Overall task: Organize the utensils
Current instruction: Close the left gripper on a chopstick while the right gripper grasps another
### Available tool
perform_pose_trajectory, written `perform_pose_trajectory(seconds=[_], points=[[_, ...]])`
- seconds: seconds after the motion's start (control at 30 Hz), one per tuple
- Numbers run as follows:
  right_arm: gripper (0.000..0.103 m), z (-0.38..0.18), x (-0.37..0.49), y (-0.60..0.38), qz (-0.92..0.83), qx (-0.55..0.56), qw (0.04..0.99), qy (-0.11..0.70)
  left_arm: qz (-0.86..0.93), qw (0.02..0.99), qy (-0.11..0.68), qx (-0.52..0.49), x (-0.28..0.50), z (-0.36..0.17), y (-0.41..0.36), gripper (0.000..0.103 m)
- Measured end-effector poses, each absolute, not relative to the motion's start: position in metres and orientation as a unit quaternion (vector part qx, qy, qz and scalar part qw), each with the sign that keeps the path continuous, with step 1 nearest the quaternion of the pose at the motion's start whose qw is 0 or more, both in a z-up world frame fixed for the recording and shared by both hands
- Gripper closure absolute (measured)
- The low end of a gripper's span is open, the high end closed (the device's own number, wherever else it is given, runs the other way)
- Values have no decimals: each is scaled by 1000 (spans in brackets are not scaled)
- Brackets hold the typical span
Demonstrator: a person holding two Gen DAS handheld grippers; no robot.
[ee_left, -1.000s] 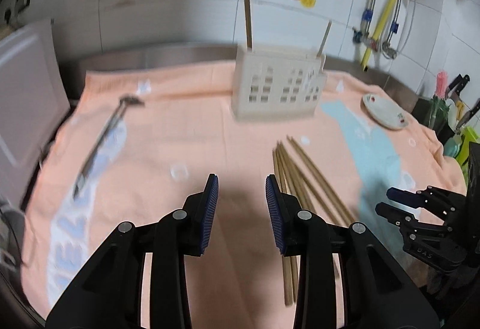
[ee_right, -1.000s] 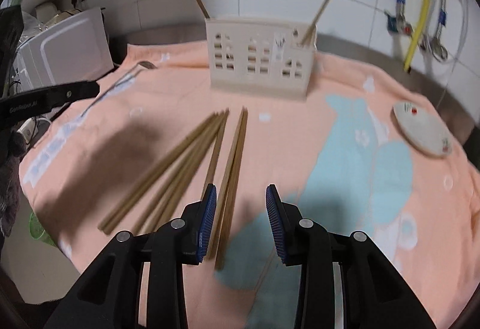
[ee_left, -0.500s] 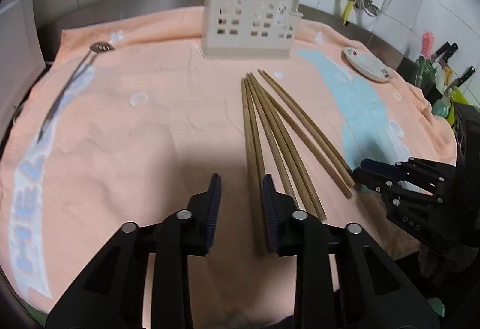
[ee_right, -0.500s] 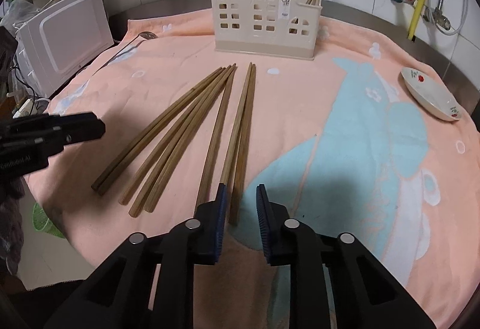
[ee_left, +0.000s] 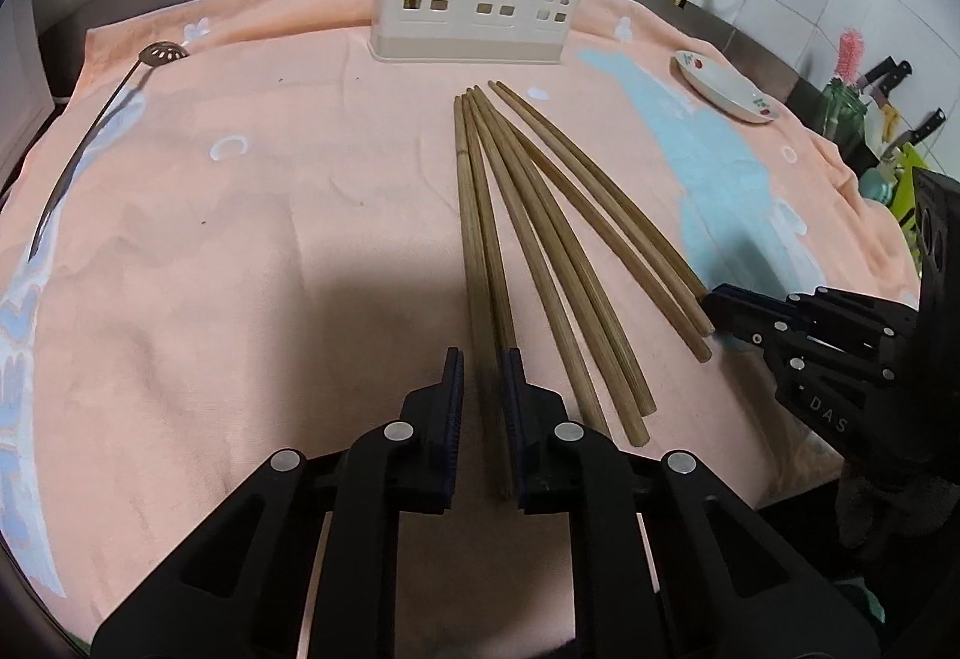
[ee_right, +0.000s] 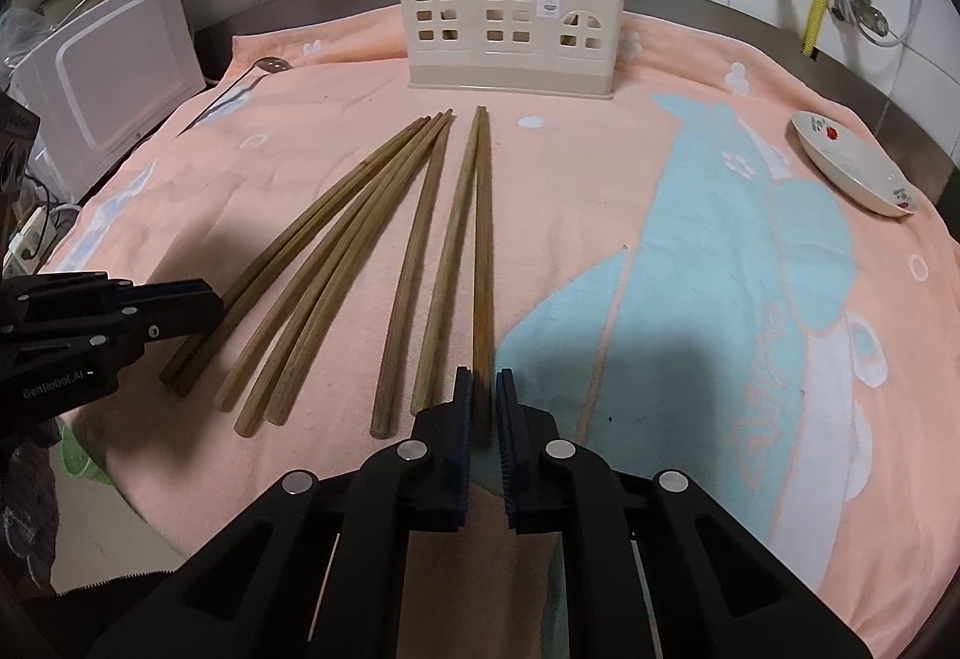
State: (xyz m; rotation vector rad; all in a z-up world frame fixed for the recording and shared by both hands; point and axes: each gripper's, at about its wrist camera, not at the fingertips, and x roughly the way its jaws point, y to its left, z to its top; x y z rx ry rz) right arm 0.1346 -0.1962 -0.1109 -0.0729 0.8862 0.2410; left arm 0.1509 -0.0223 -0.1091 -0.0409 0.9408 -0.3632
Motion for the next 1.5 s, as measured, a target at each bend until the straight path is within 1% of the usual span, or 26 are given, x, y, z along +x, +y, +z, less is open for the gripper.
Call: perform_pose_trajectory(seconds=[0.4, 0.47, 0.6, 0.7, 0.83, 0.97, 1.37, 1.5], points=[[95, -114, 132, -192, 95, -28, 906, 413, -206, 864, 458, -28, 161, -111, -27, 90], [95, -115, 131, -190, 91, -32, 907, 410, -211, 861, 461, -31, 161, -114, -30, 86], [95, -116, 127, -189, 88, -40, 912, 398, -211, 865, 455, -28, 159, -115, -32, 86], [93, -116, 127, -186, 88, -50, 913, 395, -209, 865, 455, -45, 158, -117, -29, 86], [93, -116, 128, -190, 103, -46, 912, 395, -199, 866, 456, -61, 158, -117, -28, 87], [94, -116, 129, -197, 118, -29, 910, 396, -192, 861, 460, -99, 159, -118, -20, 89], [96, -116, 131, -210, 137, 8, 907, 398, -182, 860, 468, -91, 159, -115, -16, 90], [96, -116, 132, -210, 138, 1, 908, 395, -183, 856, 472, -103, 160, -115, -11, 90]])
